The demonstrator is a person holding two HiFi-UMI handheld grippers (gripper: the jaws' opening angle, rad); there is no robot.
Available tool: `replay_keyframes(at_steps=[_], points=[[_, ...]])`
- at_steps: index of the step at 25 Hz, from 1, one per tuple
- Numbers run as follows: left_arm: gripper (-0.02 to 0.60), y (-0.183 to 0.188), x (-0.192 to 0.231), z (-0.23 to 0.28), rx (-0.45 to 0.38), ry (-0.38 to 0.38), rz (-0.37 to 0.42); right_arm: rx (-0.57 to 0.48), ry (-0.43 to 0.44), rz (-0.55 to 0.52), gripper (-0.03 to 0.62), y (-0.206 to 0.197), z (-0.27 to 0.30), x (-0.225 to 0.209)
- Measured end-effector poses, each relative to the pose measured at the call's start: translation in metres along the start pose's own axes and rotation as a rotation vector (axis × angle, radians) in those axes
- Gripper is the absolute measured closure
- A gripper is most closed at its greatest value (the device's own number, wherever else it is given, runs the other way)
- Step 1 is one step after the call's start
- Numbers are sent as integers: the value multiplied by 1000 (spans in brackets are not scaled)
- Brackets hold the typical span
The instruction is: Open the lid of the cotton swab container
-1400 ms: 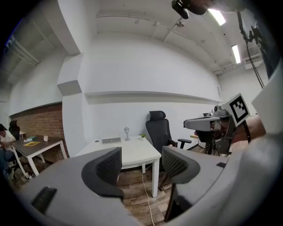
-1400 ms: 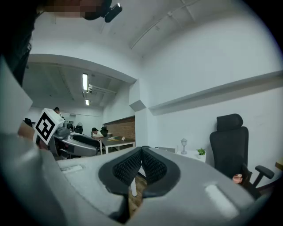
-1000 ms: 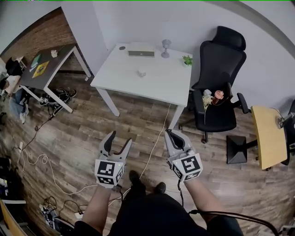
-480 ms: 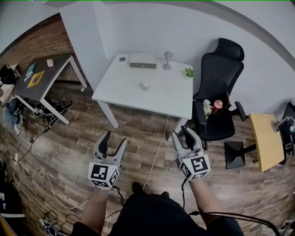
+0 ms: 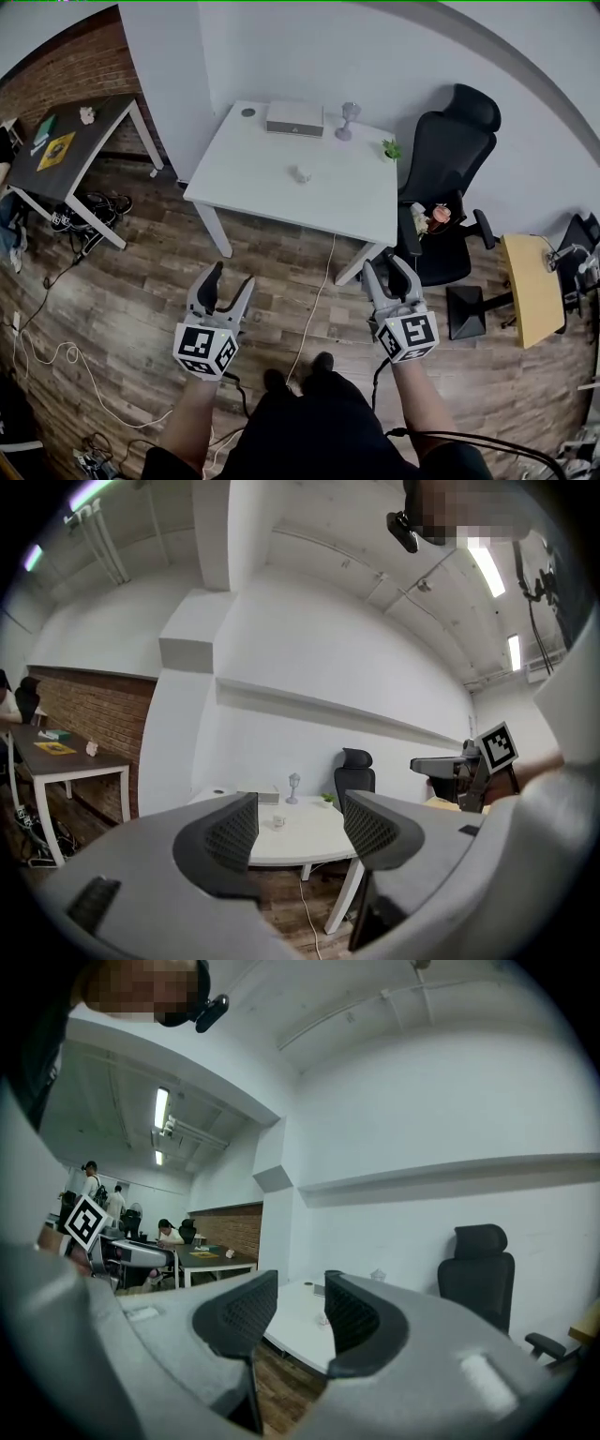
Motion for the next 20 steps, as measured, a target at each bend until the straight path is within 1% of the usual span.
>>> replay_keyframes(at_steps=[5,8,12,15,17,20], points=[[301,-12,22,16,29,44,-20,36,37,24,439,-23,37,-6],[301,-12,36,30,38,85,0,33,76,46,439,-37,71,-13],[301,4,52,52,39,147,44,30,127,119,439,-50,120,-30],[301,18,59,76,29,182,64,22,157,155,439,-50,151,-47],[301,26,61,97,19,197,75,20,174,165,439,-52,172,-60],[301,27,55,126,22,201,82,30,191,171,439,-56,194,-82]])
Point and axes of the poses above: the fingertips, and each gripper's own axes: z forward along the fingers, x to its left, y out of its top, the point moved 9 cm from there along -z, backward along the fingers, and after that the axes turned 3 degrees about -x, right-handed, at the moved point
